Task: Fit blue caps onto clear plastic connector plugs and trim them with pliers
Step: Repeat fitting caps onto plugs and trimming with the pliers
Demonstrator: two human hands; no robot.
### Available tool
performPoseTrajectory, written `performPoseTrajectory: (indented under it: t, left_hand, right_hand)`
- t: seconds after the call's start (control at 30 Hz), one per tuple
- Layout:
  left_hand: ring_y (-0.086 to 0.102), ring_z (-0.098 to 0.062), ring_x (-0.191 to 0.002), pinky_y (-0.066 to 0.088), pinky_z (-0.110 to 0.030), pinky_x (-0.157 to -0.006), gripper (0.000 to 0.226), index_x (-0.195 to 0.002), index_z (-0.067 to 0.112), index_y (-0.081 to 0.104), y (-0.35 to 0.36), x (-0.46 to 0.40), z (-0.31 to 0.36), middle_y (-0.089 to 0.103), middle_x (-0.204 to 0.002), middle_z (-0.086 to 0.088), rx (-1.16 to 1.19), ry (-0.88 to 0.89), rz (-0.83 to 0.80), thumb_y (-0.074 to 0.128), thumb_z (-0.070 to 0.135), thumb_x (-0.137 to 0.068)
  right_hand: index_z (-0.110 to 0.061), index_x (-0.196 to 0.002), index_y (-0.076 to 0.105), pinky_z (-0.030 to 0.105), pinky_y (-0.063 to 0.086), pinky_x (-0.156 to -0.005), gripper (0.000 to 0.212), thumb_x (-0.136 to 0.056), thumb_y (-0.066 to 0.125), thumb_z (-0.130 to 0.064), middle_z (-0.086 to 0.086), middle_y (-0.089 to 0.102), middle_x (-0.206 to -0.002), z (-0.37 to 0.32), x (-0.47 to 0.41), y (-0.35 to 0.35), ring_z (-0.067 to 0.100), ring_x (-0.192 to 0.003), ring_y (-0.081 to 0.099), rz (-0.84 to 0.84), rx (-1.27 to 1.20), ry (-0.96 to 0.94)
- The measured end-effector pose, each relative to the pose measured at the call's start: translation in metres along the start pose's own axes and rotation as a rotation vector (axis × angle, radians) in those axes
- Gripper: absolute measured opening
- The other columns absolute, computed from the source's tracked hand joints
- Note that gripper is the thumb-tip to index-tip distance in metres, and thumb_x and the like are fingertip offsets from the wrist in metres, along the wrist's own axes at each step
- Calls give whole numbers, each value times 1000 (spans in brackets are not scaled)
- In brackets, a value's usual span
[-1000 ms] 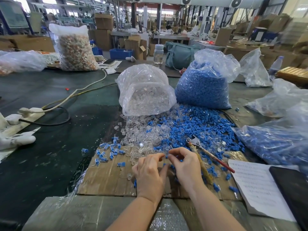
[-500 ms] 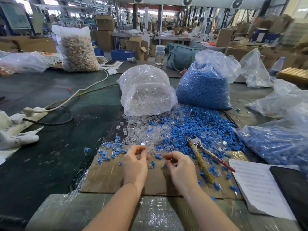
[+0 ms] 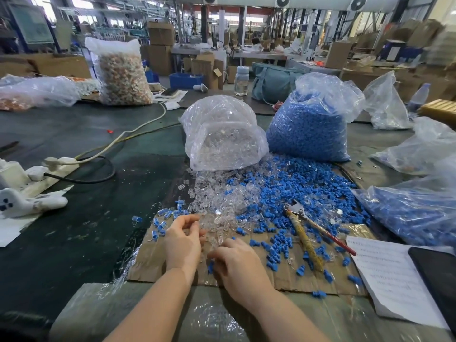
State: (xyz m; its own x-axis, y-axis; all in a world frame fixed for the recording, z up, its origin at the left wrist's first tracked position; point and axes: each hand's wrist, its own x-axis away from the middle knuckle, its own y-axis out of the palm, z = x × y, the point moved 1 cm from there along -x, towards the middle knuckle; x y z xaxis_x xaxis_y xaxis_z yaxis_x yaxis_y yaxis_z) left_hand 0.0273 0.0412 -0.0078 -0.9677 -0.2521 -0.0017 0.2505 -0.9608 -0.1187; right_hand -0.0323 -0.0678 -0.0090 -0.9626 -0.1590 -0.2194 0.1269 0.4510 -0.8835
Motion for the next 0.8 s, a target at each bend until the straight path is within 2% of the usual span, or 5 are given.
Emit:
performPoseTrajectory:
  t: [0.17, 0.33, 0.53, 0.7, 0.8]
  left_hand:
    - [65, -11, -65, 50, -20, -58, 19, -85, 21, 62, -2, 0, -2, 66, -73, -2, -2, -12, -6, 54, 5, -91]
    - [64, -10, -65, 48, -19, -58, 20, -85, 23, 60, -1, 4, -2, 65, -73, -2, -20, -16, -31, 54, 6, -91]
    - [64, -8, -67, 47, -15, -55, 21, -84, 25, 59, -3, 7, 0, 65, -78, -1, -10, -11, -26, 54, 6, -91]
    - [63, -14, -66, 52, -24, -60, 16, -89, 17, 62, -3, 4, 2, 65, -75, -6, 10, -16, -8, 53, 4, -91]
    - [63, -14, -67, 51, -23, -60, 15, -91, 16, 62, -1, 4, 3, 65, -76, -5, 3, -16, -16, 53, 4, -91]
  right_hand:
    - [-20, -114, 62, 31, 37, -93, 29, -94, 44, -11, -3, 58, -112, 9, -6, -2, 19, -106, 48, 199, 90, 118]
    - [-25, -120, 58, 32, 34, -93, 30, -98, 39, -18, -5, 52, -122, 14, -12, -4, 19, -112, 44, 128, 177, 140]
    - [-15, -97, 68, 34, 42, -85, 16, -89, 55, -11, 0, 59, -103, 5, -11, -7, 21, -98, 51, 208, 126, 45]
    - [-19, -101, 66, 34, 35, -94, 22, -89, 56, -35, -3, 56, -106, -1, -7, 2, 17, -103, 45, -29, 96, -44]
    - [-20, -103, 62, 33, 33, -97, 23, -89, 57, -38, -2, 55, -110, 0, -8, 6, 18, -108, 44, -47, 137, -10]
